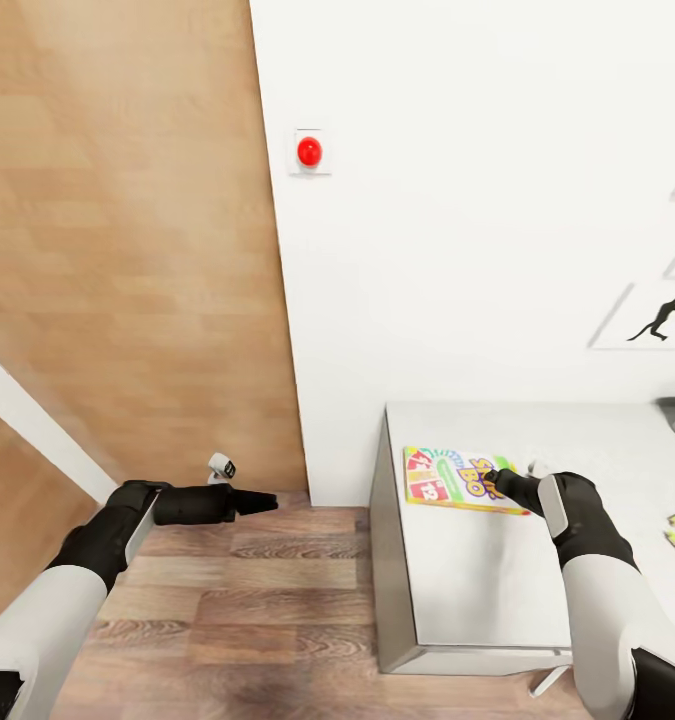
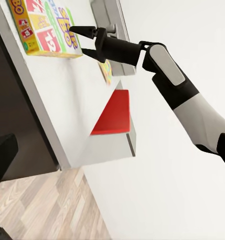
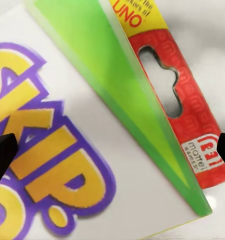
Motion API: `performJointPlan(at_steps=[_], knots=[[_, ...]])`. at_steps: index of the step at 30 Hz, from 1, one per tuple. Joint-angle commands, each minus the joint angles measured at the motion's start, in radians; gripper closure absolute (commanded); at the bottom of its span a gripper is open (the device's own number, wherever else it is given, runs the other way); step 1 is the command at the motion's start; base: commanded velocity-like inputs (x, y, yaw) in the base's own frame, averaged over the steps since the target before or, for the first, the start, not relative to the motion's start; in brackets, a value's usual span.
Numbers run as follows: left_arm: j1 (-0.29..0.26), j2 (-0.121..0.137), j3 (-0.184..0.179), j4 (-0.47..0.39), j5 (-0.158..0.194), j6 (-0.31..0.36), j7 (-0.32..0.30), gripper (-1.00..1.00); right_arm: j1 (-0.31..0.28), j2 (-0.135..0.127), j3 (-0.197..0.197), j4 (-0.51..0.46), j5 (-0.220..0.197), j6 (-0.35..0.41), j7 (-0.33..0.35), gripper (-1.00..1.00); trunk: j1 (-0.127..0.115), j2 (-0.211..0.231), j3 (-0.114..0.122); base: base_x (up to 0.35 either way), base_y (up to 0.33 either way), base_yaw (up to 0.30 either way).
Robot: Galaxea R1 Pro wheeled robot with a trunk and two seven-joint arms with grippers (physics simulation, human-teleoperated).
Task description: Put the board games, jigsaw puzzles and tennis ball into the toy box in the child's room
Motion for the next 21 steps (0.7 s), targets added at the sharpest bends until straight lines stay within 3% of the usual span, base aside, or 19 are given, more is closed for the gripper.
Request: performJointPlan(at_steps=[1,21], knots=[[-0.001,0.001,-0.005,0.000,0.006,0.011,-0.001,-1.00,0.000,0.000,-0.002,0.002,-0.027,0.003,-0.002,-1.00,0.001,-0.002,-0.002,0.000,0.121,0.000],[-0.001,0.001,-0.005,0.000,0.007,0.011,-0.001,-1.00,0.000,0.002,-0.002,0.002,-0.025,0.003,-0.002,-1.00,0.001,-0.002,-0.002,0.000,0.120,0.000]])
